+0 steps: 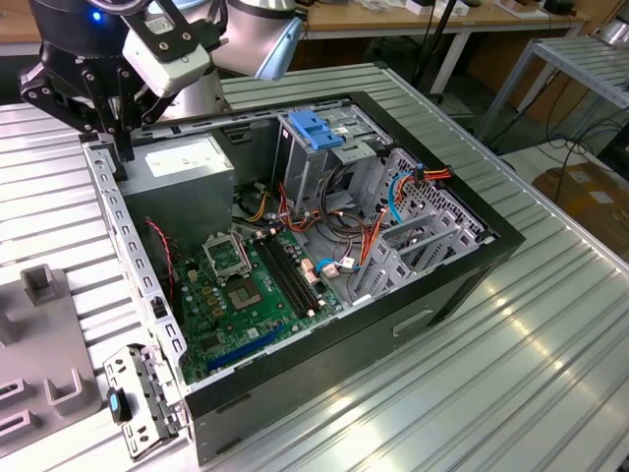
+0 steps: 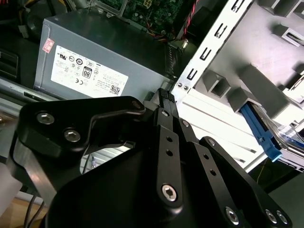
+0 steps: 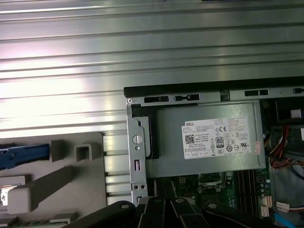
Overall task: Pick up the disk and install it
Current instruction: 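Reach for the disk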
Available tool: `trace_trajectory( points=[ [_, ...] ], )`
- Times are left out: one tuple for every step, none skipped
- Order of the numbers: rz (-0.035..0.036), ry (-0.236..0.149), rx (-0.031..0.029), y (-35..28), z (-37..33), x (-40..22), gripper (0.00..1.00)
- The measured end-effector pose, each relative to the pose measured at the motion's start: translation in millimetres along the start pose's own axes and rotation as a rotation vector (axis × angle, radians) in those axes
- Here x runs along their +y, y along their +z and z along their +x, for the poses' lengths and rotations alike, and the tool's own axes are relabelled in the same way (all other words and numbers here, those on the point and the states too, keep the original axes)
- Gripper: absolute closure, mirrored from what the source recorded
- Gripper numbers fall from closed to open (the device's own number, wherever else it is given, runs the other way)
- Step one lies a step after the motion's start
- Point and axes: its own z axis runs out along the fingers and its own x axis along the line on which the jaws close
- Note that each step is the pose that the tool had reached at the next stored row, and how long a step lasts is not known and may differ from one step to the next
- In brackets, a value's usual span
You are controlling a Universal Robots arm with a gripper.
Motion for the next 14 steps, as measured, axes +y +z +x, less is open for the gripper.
trace_trajectory(
  points=[
    [0.0,0.0,0.0,0.0,0.7,-0.1,0.89],
    [0.0,0.0,0.0,0.0,1.2,-0.1,0.89],
    [0.0,0.0,0.0,0.0,2.2,-0.2,0.89],
    [0.0,0.0,0.0,0.0,2.7,-0.2,0.89],
    [0.0,0.0,0.0,0.0,3.1,-0.2,0.89],
    [0.0001,0.0,0.0,0.0,3.9,-0.3,0.89],
    [0.0,0.0,0.0,0.0,4.4,-0.4,0.89],
    [0.0,0.0,0.0,0.0,4.8,-0.4,0.89],
    [0.0,0.0,0.0,0.0,5.4,-0.4,0.89],
    [0.0001,0.0,0.0001,-0.1,5.8,-0.5,0.89],
    [0.0,0.0,0.0,0.0,6.5,-0.5,0.89],
    [0.0001,0.0,0.0001,0.0,7.1,-0.6,0.89],
    [0.0001,0.0,0.0001,-0.1,8.5,-0.7,0.89],
    [0.0,0.0,0.0,0.0,9.3,-0.7,0.89]
  ],
)
